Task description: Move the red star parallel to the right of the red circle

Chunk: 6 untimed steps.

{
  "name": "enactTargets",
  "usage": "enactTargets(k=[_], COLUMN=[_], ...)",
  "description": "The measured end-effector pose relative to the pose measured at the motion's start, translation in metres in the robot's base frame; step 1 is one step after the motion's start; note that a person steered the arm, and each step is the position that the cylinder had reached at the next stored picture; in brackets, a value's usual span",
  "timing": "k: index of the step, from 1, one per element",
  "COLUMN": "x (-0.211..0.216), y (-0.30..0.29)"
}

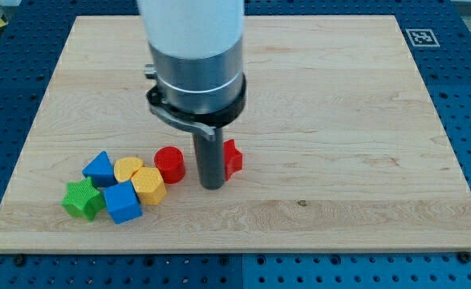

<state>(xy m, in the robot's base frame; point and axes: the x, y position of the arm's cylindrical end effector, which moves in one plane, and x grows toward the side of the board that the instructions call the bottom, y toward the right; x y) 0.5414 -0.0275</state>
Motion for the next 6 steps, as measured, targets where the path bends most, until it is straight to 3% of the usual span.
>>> enactTargets(k=[2,4,6], x=[0.000,-0.020,-0.034], y=[0.005,-0.040,-0.010])
